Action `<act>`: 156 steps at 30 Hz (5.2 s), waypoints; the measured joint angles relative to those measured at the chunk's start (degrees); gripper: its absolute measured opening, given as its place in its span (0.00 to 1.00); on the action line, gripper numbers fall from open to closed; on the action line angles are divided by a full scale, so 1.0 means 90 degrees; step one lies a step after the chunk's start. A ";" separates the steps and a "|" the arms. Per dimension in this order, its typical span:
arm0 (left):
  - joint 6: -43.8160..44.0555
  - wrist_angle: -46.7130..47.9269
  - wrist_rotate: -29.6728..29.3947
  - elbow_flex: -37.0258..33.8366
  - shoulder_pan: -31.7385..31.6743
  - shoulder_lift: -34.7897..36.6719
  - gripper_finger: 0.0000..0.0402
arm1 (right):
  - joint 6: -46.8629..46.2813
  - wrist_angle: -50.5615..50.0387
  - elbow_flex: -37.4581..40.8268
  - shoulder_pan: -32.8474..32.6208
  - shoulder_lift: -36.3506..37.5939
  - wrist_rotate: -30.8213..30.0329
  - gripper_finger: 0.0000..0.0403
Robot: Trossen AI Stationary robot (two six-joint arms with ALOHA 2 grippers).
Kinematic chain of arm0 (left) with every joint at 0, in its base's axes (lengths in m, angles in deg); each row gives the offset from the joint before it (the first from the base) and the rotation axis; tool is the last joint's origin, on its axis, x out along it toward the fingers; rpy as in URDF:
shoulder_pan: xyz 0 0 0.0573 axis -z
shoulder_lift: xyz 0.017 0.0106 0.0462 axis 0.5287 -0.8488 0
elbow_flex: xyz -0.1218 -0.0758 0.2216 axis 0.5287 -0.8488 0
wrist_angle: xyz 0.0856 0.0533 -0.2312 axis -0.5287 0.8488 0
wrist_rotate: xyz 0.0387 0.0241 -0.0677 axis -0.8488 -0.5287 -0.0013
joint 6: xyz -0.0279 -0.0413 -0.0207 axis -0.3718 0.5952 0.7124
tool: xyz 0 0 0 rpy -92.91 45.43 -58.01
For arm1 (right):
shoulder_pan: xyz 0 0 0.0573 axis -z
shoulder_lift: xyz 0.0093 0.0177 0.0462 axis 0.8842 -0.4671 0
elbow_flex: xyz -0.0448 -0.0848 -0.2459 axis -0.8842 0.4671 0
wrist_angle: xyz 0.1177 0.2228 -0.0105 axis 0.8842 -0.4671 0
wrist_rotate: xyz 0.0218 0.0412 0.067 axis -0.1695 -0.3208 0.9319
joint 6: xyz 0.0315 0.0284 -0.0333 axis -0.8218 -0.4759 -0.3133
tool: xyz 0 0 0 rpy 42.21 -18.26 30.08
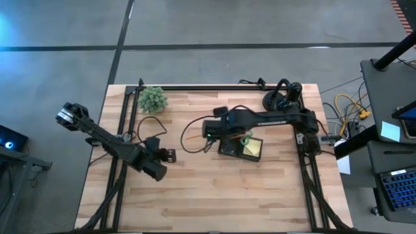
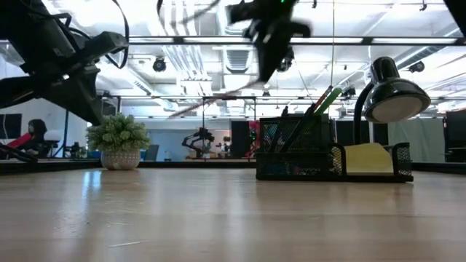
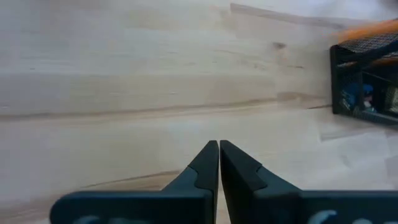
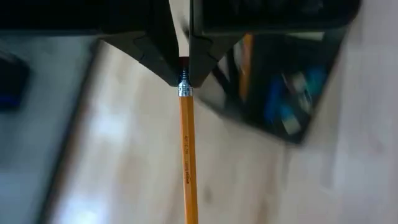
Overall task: Pick and place office supplies into organizer
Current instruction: Put the right orange pencil into the black mesh organizer, then return to Home Position
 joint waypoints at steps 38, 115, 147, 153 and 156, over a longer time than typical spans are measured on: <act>-0.0004 -0.0040 0.0041 -0.0095 -0.0018 -0.0498 0.00 | -0.2333 -0.1948 0.4380 -0.1302 0.3930 -0.1141 0.03; -0.0006 -0.0285 0.0048 -0.0107 -0.0022 -0.0732 0.00 | 0.0762 -0.1408 0.2868 -0.2086 0.2691 -0.3130 0.33; -0.9949 -0.7585 0.0699 -0.0276 -0.1180 0.3006 0.00 | -0.4930 0.2446 0.2159 -0.3418 0.4575 -0.2151 0.42; -1.0045 -0.7520 0.0718 -0.0308 -0.1279 0.3173 0.00 | -0.3502 0.6644 0.4939 -0.1841 0.5862 0.2988 0.41; -1.0184 -0.7489 0.0700 -0.0320 -0.1358 0.3116 0.00 | -0.3687 0.5906 0.5518 -0.0960 0.7026 0.3181 0.42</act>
